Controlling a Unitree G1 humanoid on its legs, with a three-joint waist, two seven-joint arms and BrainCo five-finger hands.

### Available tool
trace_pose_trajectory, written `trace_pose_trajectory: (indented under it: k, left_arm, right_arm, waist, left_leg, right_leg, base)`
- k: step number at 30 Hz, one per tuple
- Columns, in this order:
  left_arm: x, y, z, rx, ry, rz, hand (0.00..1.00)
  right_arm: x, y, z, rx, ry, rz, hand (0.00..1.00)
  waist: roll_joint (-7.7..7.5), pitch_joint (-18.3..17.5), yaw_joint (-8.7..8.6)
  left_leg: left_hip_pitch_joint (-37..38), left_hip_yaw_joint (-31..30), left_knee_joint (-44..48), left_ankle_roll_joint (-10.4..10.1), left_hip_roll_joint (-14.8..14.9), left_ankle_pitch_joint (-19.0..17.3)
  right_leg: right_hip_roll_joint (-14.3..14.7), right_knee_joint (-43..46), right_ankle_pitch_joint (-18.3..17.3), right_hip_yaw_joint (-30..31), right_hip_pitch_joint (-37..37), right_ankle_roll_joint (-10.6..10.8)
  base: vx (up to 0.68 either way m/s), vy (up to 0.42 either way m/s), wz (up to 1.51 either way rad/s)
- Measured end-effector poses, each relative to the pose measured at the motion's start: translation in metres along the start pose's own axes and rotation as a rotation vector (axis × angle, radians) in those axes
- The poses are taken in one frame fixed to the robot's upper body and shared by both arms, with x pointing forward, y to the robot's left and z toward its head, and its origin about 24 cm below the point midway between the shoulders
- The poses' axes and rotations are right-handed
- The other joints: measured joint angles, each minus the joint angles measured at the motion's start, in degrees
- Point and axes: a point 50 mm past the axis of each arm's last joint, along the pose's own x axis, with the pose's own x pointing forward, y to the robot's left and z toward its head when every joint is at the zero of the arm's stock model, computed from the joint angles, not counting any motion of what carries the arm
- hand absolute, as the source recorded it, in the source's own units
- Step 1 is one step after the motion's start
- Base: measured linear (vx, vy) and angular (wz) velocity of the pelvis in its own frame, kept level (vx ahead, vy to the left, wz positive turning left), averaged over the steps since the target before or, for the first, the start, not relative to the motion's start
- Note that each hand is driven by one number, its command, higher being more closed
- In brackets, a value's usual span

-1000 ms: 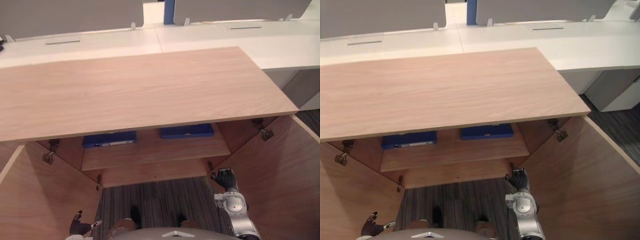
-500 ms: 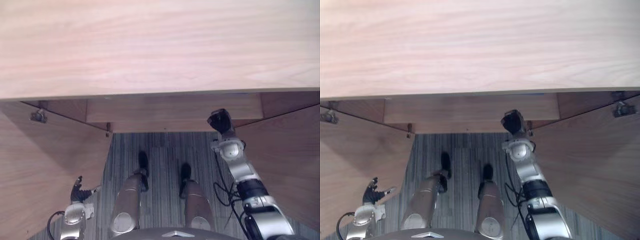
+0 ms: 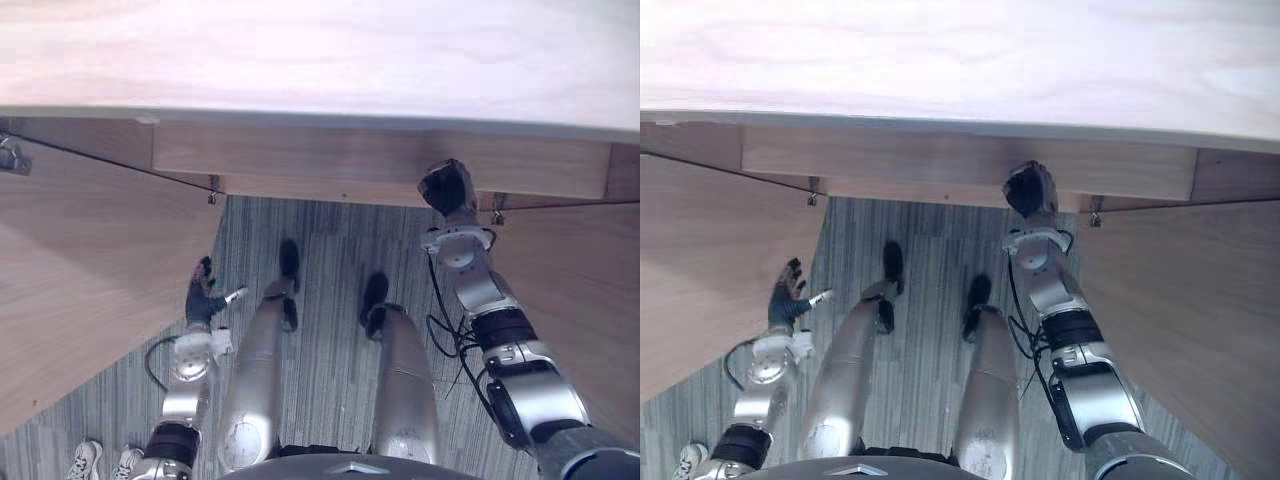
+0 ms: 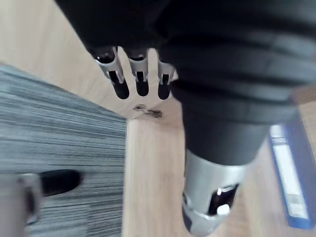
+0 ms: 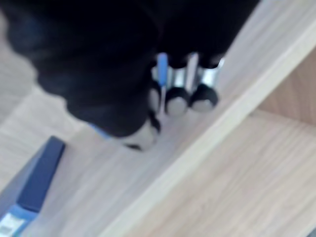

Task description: Walk over to the cabinet, pick up the folder, carry it to the office cabinet, place the folder inside the office cabinet, then close the office cabinet door

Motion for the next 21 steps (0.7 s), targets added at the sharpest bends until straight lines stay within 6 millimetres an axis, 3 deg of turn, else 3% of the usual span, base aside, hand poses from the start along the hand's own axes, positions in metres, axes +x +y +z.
trace_pose_trajectory:
  k: [1, 3, 5, 7, 10, 15, 21]
  left_arm:
    - [-0.007, 0.004, -0.011, 0.004, 0.059, -0.001, 0.00]
    - [-0.011, 0.006, -0.011, -0.002, 0.058, -0.001, 0.00]
    - [-0.001, 0.003, 0.007, 0.036, -0.018, 0.021, 0.00]
    - [0.022, -0.012, 0.041, 0.064, -0.131, 0.014, 0.00]
    - [0.034, -0.025, 0.066, 0.057, -0.218, 0.001, 0.00]
    - [0.035, -0.020, 0.048, 0.075, -0.137, 0.032, 0.00]
    - [0.035, -0.020, 0.048, 0.074, -0.136, 0.034, 0.00]
  right_arm:
    - [0.003, -0.004, 0.001, 0.001, 0.002, -0.017, 1.00]
    - [0.007, -0.014, -0.001, -0.003, 0.019, -0.055, 1.00]
    - [0.009, -0.016, 0.001, 0.003, 0.017, -0.092, 1.00]
    - [0.017, -0.011, 0.020, 0.011, -0.044, -0.080, 1.00]
    - [0.031, -0.018, 0.041, 0.031, -0.103, -0.114, 1.00]
    - [0.043, -0.031, 0.042, 0.030, -0.086, -0.165, 1.00]
    - [0.053, -0.055, 0.038, 0.029, -0.066, -0.223, 1.00]
  waist:
    - [-0.06, 0.1, 0.15]
    - [-0.15, 0.2, 0.64]
    - [-0.43, 0.3, 0.90]
    - [-0.56, 0.4, 0.57]
    - [-0.70, 0.5, -0.05]
    - [-1.08, 0.7, -0.05]
    - [-1.15, 0.7, 0.08]
  left_leg:
    - [-0.4, 0.2, 0.1, 0.1, 0.2, -0.1]
    - [-1.4, 0.8, 0.0, 0.2, 0.8, 0.0]
    - [-2.0, 1.9, 0.0, 0.4, 1.3, 0.3]
    - [-2.7, 2.1, 0.2, 0.3, 1.3, 0.7]
    - [-4.3, 2.1, 0.3, 0.7, 1.3, 1.4]
    - [-5.0, 2.1, -0.1, 0.6, 1.3, 1.5]
    - [-6.8, 1.9, -0.6, 0.3, 1.0, 1.8]
  right_leg:
    - [0.0, 0.0, -0.1, -0.2, -0.4, -0.1]
    - [0.0, 0.2, -0.3, -0.9, -1.2, -0.2]
    - [-0.5, 1.1, -1.0, -1.4, -1.8, -0.3]
    - [-0.8, 1.8, -1.3, -1.6, -2.6, -0.4]
    - [-0.8, 2.1, -1.2, -1.6, -4.1, -0.4]
    - [-0.8, 2.1, -1.2, -1.7, -4.9, -0.4]
    - [-1.2, 2.6, -1.2, -2.1, -6.9, -0.4]
  base:
    - [0.00, -0.050, 0.06]
    - [0.01, -0.057, 0.17]
    - [0.00, -0.062, 0.23]
    - [-0.01, -0.056, 0.10]
    - [0.00, -0.011, 0.00]
    - [0.00, 0.000, 0.00]
    - [-0.02, -0.013, 0.04]
